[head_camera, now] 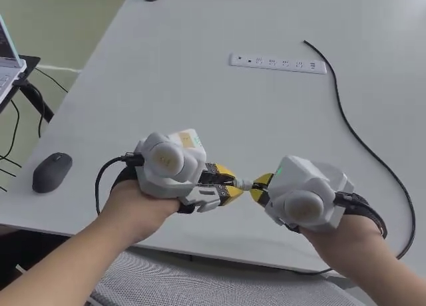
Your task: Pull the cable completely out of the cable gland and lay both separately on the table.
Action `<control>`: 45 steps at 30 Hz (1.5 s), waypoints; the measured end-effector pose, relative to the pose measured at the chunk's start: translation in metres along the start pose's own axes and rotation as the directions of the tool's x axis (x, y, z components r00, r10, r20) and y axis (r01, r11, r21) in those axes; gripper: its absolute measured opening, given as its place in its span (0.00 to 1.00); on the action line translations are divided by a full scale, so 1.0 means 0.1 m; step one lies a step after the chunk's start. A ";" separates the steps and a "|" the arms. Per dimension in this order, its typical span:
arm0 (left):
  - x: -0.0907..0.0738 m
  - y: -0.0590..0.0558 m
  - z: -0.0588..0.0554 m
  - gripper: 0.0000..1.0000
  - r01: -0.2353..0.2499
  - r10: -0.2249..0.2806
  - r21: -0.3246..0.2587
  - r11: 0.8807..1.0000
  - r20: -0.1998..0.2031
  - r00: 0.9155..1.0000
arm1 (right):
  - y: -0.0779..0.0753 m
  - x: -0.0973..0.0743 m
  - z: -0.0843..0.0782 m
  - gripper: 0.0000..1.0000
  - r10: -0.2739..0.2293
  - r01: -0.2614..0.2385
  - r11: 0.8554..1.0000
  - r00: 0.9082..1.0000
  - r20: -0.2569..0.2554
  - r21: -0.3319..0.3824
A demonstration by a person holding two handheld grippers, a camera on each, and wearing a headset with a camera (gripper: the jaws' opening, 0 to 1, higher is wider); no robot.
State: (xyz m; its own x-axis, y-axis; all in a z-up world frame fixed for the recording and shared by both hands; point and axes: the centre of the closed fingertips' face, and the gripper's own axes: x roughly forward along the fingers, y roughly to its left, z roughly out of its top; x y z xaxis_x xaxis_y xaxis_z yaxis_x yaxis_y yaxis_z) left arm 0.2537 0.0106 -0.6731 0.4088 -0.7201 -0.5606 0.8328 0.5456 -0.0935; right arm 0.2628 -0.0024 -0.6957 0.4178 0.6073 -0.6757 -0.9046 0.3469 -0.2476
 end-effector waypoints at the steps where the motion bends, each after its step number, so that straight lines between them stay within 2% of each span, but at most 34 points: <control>1: 0.00 0.00 0.00 0.16 -0.001 0.001 0.000 1.000 0.000 1.000 | -0.01 0.00 -0.02 0.01 -0.004 0.004 1.000 1.000 -0.003 0.012; 3: 0.00 0.01 0.00 0.16 -0.002 0.002 0.001 1.000 -0.002 1.000 | -0.02 0.01 -0.06 0.00 -0.003 0.003 0.999 1.000 -0.010 0.045; 6: 0.00 0.01 0.00 0.16 -0.004 0.004 0.003 1.000 -0.001 1.000 | -0.05 0.00 -0.09 0.00 -0.015 0.016 0.998 1.000 -0.015 0.053; 11: -0.01 0.03 0.01 0.16 -0.009 0.009 0.000 1.000 0.006 1.000 | -0.14 -0.02 -0.19 0.01 -0.041 0.043 0.990 0.999 -0.021 0.131; 13: -0.02 0.03 0.02 0.16 -0.011 0.011 0.001 1.000 0.007 1.000 | -0.16 -0.03 -0.23 0.01 -0.045 0.048 0.979 0.999 -0.020 0.198; 20: -0.03 0.05 0.01 0.16 -0.018 0.018 0.003 1.000 0.009 1.000 | -0.27 -0.05 -0.39 0.01 -0.064 0.071 0.955 0.997 -0.033 0.289; 26: -0.03 0.06 0.02 0.16 -0.022 0.022 0.005 1.000 0.014 1.000 | -0.32 -0.07 -0.56 0.01 -0.078 0.094 0.926 0.995 -0.058 0.365; 30: -0.03 0.05 0.03 0.16 -0.023 0.023 0.008 1.000 0.017 1.000 | -0.33 -0.07 -0.67 0.01 -0.082 0.108 0.883 0.994 -0.075 0.456; 31: -0.03 0.05 0.03 0.16 -0.024 0.024 0.009 1.000 0.017 1.000 | -0.33 -0.06 -0.74 0.01 -0.078 0.111 0.851 0.993 -0.085 0.513; 33: -0.03 0.05 0.03 0.16 -0.026 0.026 0.008 1.000 0.018 1.000 | -0.35 -0.06 -0.81 0.01 -0.087 0.127 0.828 0.991 -0.098 0.546; 38: -0.05 0.06 0.01 0.16 -0.029 0.029 0.007 1.000 0.018 0.999 | -0.35 -0.04 -0.98 0.01 -0.095 0.157 0.791 0.986 -0.134 0.592; 40: -0.05 0.07 0.01 0.16 -0.032 0.032 0.008 0.999 0.017 0.999 | -0.36 -0.04 -1.08 0.01 -0.098 0.181 0.769 0.981 -0.167 0.613; 43: -0.05 0.06 0.01 0.16 -0.032 0.032 0.008 0.999 0.017 0.999 | -0.36 -0.03 -1.15 0.01 -0.092 0.187 0.750 0.979 -0.179 0.634; 45: -0.04 0.06 0.01 0.16 -0.030 0.030 0.009 1.000 0.018 0.999 | -0.35 -0.04 -1.18 0.01 -0.093 0.191 0.746 0.978 -0.185 0.638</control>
State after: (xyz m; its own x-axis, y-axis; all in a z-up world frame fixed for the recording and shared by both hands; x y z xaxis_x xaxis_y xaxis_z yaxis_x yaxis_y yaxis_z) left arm 0.2568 0.0165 -0.6705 0.4405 -0.7108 -0.5484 0.8231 0.5636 -0.0694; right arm 0.2835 -0.1012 -0.7663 0.4770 0.4295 -0.7668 -0.5411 0.8310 0.1289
